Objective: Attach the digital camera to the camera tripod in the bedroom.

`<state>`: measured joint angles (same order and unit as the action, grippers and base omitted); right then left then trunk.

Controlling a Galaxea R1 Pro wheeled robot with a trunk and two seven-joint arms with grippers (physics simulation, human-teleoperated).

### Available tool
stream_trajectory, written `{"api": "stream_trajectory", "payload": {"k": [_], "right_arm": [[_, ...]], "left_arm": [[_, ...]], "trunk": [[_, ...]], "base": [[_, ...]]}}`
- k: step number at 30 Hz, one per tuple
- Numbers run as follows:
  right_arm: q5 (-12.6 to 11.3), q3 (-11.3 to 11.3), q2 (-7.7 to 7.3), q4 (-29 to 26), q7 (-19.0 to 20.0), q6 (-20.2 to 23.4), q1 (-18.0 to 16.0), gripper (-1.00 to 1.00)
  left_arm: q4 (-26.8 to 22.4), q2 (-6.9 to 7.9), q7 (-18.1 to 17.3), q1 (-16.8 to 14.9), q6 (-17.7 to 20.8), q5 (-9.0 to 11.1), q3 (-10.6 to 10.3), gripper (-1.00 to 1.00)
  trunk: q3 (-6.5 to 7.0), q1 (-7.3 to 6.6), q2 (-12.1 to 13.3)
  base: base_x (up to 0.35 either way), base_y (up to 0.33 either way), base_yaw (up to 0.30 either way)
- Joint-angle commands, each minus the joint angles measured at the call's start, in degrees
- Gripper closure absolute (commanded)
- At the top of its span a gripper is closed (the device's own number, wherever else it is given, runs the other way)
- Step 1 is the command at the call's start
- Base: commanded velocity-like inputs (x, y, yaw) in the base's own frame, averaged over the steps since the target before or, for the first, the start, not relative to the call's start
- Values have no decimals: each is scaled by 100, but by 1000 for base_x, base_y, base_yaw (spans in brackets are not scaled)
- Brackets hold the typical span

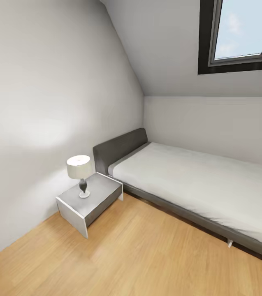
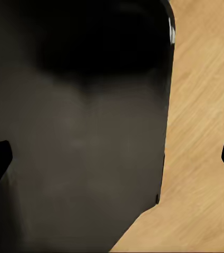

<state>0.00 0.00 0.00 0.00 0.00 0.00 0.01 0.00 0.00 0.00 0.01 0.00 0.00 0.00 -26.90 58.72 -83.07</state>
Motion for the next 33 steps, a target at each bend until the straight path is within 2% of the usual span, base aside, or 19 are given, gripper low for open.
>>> {"api": "stream_trajectory", "payload": {"k": [1, 3, 5, 6, 12, 33], "right_arm": [[33, 33, -33, -27, -19, -33, -10, -100], [97, 35, -95, -23, -25, -98, -10, -100], [161, 35, -95, -23, -25, -162, -10, -100], [194, 39, -71, -20, -31, -127, -10, -100], [265, 37, -162, -18, -35, -45, -10, -100], [334, 35, -196, -18, -35, -26, -10, -100]], "left_arm": [[-33, -33, -33, 17, -28, 33, 33, -100], [-98, -56, -35, 15, -28, 97, 57, -100], [-162, -56, -35, 15, -28, 161, 57, -100], [-178, -62, -35, 14, -27, 154, 60, -100], [-203, -69, -35, 16, -33, 21, 69, -100], [-211, -68, -35, 17, -35, 0, 71, -100]], "trunk": [[-3, 0, -1], [-3, 0, -1], [-3, 0, -1], [-3, 0, -1], [-3, 0, -1], [-3, 0, -1]], "base": [[0, 0, 0], [0, 0, 0], [0, 0, 0], [0, 0, 0], [-78, 0, 0], [-312, 0, 0]]}}
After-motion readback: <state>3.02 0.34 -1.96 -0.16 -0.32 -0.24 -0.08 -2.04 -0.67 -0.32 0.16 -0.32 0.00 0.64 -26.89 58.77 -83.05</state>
